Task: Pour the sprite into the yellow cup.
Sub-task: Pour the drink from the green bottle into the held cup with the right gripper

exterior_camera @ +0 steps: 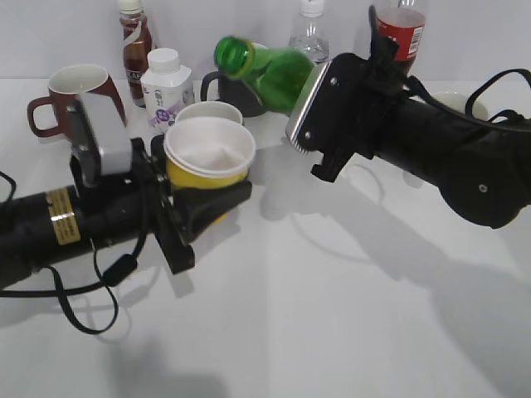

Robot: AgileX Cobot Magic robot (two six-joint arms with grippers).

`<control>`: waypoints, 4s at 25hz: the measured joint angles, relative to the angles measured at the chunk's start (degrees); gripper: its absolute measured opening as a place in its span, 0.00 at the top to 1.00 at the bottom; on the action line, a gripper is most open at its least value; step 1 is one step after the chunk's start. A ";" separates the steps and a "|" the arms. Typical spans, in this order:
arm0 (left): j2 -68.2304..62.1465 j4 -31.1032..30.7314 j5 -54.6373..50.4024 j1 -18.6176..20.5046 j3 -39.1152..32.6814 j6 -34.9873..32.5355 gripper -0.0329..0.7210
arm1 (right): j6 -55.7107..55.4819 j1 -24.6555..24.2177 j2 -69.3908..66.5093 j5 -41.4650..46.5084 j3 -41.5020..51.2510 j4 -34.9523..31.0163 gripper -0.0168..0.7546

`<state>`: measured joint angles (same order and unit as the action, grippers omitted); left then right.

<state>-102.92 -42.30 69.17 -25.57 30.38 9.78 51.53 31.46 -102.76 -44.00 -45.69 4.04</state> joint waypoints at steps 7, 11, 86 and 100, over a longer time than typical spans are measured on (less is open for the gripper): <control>-2.80 0.06 -0.01 -1.09 0.02 0.04 0.50 | 10.60 -0.02 0.00 0.29 0.00 0.00 0.40; -2.93 0.11 -0.07 -1.09 0.02 0.04 0.50 | 14.27 -0.02 0.00 0.33 0.00 0.00 0.40; -2.82 -2.59 -0.05 -1.09 -1.49 0.20 0.51 | 31.28 -3.18 0.38 -4.81 0.05 8.35 0.40; -2.82 -2.59 -0.11 -1.09 -1.49 0.20 0.51 | 31.82 -3.18 0.38 -5.18 0.05 8.40 0.40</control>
<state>-105.74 -44.89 69.06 -26.66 28.89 9.98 83.35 28.28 -102.39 -49.18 -45.64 12.44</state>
